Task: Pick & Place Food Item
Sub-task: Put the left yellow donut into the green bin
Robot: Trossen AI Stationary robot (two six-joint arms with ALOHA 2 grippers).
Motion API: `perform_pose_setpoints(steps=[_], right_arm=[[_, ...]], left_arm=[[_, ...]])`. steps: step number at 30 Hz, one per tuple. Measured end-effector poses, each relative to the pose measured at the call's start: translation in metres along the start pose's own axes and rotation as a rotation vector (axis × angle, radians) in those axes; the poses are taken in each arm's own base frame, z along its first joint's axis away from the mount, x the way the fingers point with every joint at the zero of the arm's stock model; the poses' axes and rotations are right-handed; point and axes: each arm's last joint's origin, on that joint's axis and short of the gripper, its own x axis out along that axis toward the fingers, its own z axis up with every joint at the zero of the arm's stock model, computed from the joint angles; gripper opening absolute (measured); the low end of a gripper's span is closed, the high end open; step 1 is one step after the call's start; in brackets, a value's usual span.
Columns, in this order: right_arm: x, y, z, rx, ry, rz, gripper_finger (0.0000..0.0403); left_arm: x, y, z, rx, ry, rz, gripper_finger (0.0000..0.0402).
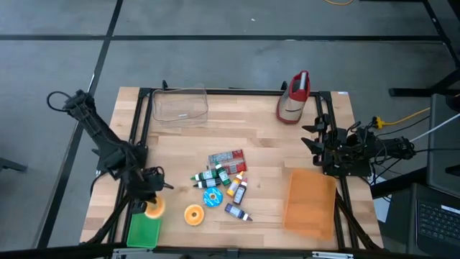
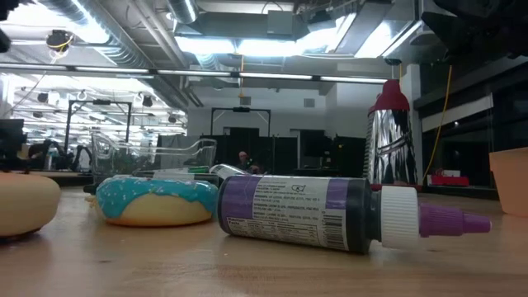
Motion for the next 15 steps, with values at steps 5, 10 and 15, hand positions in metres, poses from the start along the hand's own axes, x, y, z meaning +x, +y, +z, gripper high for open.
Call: perform_pose_setpoints(steps=[5,10,15], right_arm=[[0.000,0.000,0.000,0.002,0.000,-0.003,0.0210],[0.000,0.000,0.000,0.013,0.000,-0.004,0.0210],[0.000,0.000,0.000,0.028,0.000,-0.003,0.0210]], left_arm=[[0.011,-0.012,-0.015,-0.037,0.020,0.039,0.0015],[0.026,-0.020,-0.029,-0.075,0.075,0.088,0.0015],[0.040,-0.027,-0.038,-0.075,0.107,0.114,0.0015]])
